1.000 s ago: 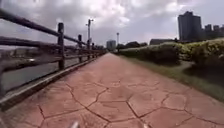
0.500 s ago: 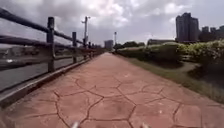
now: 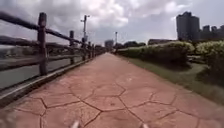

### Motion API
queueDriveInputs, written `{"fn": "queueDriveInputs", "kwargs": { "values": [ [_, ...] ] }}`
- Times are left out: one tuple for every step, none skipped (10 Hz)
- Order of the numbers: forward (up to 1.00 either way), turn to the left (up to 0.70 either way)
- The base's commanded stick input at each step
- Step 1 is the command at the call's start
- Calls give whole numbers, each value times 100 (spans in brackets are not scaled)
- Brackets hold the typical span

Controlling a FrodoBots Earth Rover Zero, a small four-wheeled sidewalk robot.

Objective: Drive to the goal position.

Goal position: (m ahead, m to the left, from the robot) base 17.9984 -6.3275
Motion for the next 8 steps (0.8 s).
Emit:
{"fn": "queueDriveInputs", "kwargs": {
  "values": [
    [69,0],
    [69,0],
    [69,0],
    [69,0],
    [69,0],
    [69,0],
    [69,0],
    [69,0]
  ]
}}
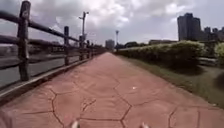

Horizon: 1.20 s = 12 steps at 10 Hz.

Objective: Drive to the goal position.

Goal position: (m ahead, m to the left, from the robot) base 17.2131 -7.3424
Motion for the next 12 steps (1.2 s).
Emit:
{"fn": "queueDriveInputs", "kwargs": {
  "values": [
    [69,0],
    [69,0],
    [69,0],
    [69,0],
    [69,0],
    [69,0],
    [69,0],
    [69,0],
    [69,0],
    [69,0],
    [69,0],
    [69,0]
  ]
}}
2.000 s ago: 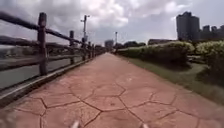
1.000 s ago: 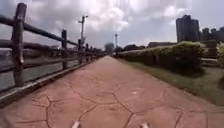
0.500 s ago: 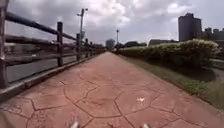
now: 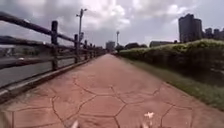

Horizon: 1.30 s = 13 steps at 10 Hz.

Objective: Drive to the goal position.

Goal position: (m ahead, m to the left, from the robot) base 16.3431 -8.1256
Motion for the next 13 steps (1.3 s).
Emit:
{"fn": "queueDriveInputs", "kwargs": {
  "values": [
    [69,0],
    [69,0],
    [69,0],
    [69,0],
    [69,0],
    [69,0],
    [69,0],
    [69,0],
    [69,0],
    [69,0],
    [69,0],
    [69,0],
    [69,0]
  ]
}}
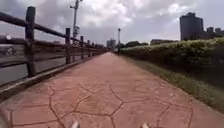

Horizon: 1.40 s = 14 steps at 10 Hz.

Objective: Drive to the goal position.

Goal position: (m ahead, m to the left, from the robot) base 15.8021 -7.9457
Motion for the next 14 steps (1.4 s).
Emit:
{"fn": "queueDriveInputs", "kwargs": {
  "values": [
    [69,0],
    [69,0],
    [69,0],
    [69,0],
    [69,0],
    [69,0],
    [69,0],
    [69,0],
    [69,0],
    [69,0],
    [69,0],
    [69,0],
    [69,0],
    [69,0]
  ]
}}
